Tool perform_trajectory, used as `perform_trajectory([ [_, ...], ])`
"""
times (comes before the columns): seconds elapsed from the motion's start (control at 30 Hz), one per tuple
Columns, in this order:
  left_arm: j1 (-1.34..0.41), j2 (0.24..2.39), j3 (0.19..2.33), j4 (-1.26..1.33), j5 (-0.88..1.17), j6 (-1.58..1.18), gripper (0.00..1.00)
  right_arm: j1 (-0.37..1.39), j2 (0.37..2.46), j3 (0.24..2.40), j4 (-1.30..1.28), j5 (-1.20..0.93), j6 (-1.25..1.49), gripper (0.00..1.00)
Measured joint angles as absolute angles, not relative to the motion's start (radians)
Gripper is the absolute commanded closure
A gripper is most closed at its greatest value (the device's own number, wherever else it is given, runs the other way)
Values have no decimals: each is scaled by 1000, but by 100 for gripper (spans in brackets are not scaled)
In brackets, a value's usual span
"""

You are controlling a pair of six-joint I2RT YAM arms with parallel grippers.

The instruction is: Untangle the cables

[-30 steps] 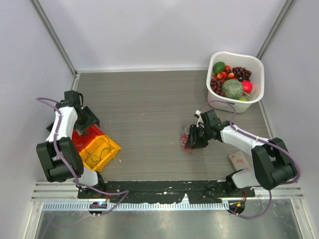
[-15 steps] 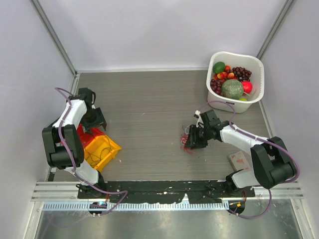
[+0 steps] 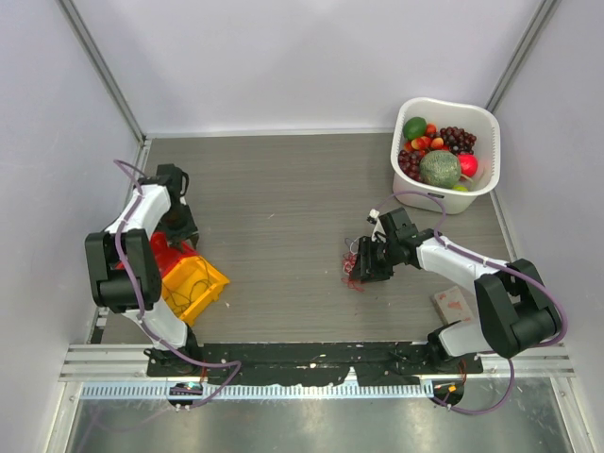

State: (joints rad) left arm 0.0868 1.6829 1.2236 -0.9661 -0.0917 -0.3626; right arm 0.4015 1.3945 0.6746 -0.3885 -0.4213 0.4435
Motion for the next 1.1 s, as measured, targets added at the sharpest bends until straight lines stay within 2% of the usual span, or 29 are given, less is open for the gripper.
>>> perform_trajectory([
  [0.1, 70, 1689, 1224, -968, -105, -359, 69, 402, 1394, 675, -389, -421, 443, 55],
  [0.13, 65, 1689, 1224, -968, -109, -358, 65, 402, 1394, 675, -389, -421, 443, 55],
  [0.2, 59, 1689, 1224, -970, -116, -358, 45, 401, 1394, 675, -389, -421, 443, 55],
  [0.27, 54, 1689, 1225, -973, -130, -353, 35, 399, 1394, 675, -389, -421, 443, 55],
  [0.4, 52, 1689, 1225, -978, -157, -355, 34, 397, 1394, 675, -389, -421, 443, 55],
  [0.57, 52, 1692, 1225, -984, -171, -350, 46, 397, 1394, 675, -389, -421, 443, 55],
  [0.8, 52, 1718, 1224, -983, -156, -339, 73, 395, 1394, 675, -389, -421, 443, 55],
  [1.1, 50, 1715, 1237, -987, -154, -335, 100, 395, 1394, 675, -389, -422, 443, 55],
])
